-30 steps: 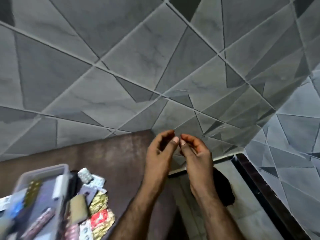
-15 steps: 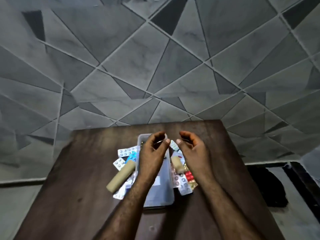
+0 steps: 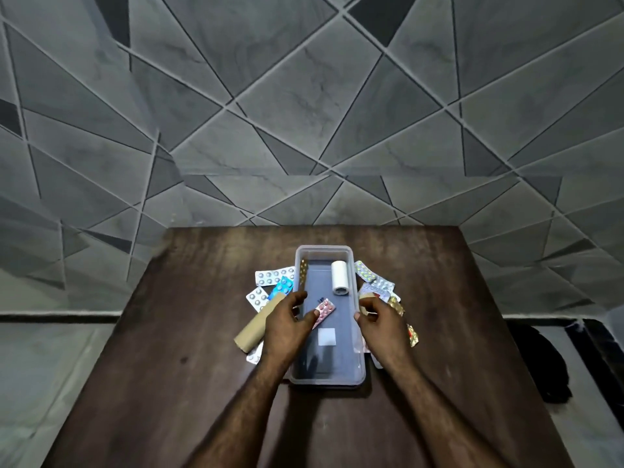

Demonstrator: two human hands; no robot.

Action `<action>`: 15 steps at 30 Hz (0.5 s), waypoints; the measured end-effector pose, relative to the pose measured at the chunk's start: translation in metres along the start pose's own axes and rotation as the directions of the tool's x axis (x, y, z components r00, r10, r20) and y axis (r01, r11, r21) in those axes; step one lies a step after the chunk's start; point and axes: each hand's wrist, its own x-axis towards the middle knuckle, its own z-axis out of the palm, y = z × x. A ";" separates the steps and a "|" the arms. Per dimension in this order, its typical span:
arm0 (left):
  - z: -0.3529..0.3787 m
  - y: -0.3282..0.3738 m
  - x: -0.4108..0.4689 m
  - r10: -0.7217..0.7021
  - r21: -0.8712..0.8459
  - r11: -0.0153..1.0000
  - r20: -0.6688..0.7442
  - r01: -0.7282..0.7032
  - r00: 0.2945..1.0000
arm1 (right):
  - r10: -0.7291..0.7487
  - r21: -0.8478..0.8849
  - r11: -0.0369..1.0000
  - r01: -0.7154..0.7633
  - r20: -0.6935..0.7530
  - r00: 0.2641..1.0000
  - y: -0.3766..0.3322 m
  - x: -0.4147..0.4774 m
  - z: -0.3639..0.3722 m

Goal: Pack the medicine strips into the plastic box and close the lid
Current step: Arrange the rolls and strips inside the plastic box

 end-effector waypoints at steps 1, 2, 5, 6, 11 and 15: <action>0.002 -0.003 0.003 0.001 0.041 0.999 -0.004 -0.001 1.000 | 0.009 -0.008 1.000 -0.009 0.003 1.000 0.003 0.004 0.000; 0.004 -0.004 0.005 0.011 0.080 0.997 0.001 -0.011 1.000 | 0.019 0.001 1.000 -0.019 0.004 1.000 0.005 0.008 0.000; 0.009 -0.007 0.010 0.036 0.164 0.986 0.023 -0.040 0.999 | 0.017 -0.004 1.000 -0.017 0.016 1.000 0.008 0.018 -0.001; 0.012 -0.007 0.012 0.046 0.180 0.982 0.028 -0.050 0.999 | 0.023 0.008 1.000 -0.023 0.023 0.999 0.010 0.022 0.000; 0.007 -0.013 0.026 0.042 0.101 0.994 -0.061 -0.036 0.997 | 0.041 -0.005 0.999 -0.041 0.023 0.999 0.014 0.037 -0.002; -0.014 -0.032 0.047 -0.083 0.040 0.995 -0.148 0.090 0.985 | 0.068 -0.065 0.996 -0.066 0.029 0.997 0.019 0.051 0.000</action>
